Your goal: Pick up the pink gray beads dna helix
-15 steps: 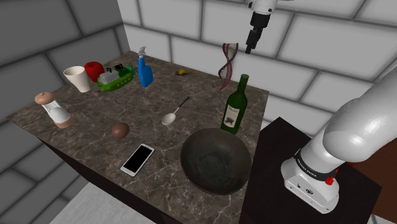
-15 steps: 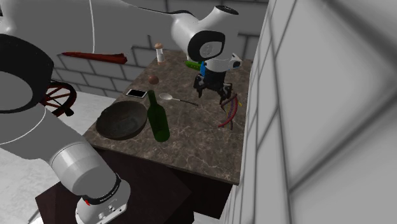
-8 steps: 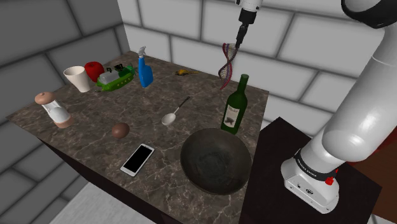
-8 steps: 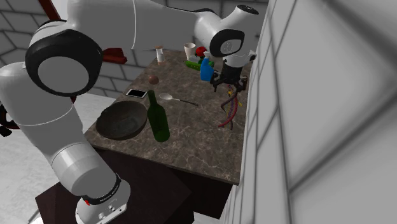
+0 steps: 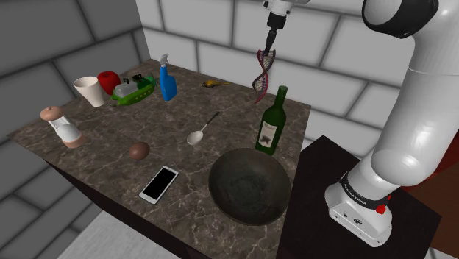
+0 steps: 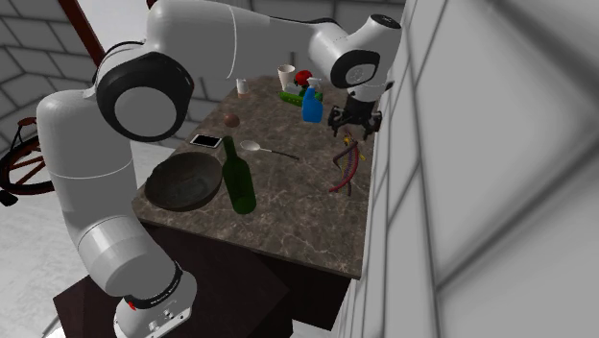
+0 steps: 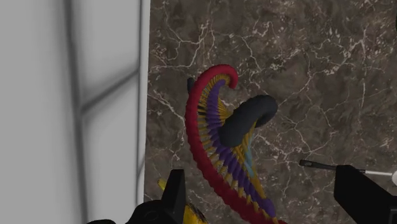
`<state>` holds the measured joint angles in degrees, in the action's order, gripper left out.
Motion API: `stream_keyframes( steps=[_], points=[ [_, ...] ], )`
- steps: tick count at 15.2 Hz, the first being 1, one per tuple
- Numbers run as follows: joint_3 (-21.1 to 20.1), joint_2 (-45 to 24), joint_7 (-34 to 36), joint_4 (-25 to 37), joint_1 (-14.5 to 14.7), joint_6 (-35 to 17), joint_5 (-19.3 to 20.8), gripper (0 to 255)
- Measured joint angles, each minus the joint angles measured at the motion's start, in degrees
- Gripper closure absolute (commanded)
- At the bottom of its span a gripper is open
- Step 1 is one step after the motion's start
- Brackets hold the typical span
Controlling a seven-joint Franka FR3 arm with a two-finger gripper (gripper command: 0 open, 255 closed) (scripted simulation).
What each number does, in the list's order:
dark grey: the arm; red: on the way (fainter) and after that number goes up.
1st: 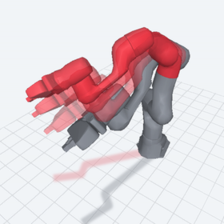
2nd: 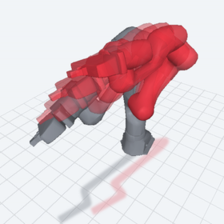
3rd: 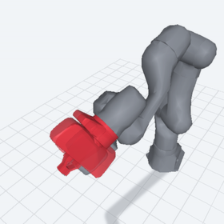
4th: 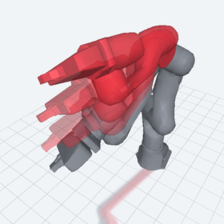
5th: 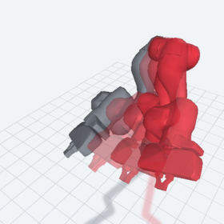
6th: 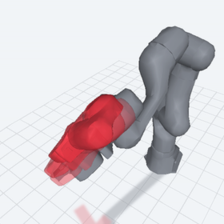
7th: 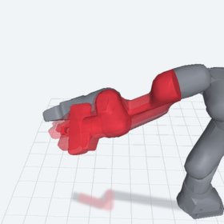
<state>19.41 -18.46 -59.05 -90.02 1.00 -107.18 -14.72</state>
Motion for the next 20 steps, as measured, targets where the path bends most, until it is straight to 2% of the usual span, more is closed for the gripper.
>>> stream_keyframes(
  steps=[4,5,15,20],
  points=[
    [-0.1,-0.7,-0.7,-2.0,0.0,-2.6,-0.4,0],
    [-0.1,-0.8,-0.7,-2.1,0.0,-2.8,-0.5,255],
    [-0.2,-0.8,-0.8,-2.3,0.0,-3.1,-0.5,255],
    [0.0,-0.3,-0.2,0.1,-0.1,-0.2,-0.1,255]
  ],
)
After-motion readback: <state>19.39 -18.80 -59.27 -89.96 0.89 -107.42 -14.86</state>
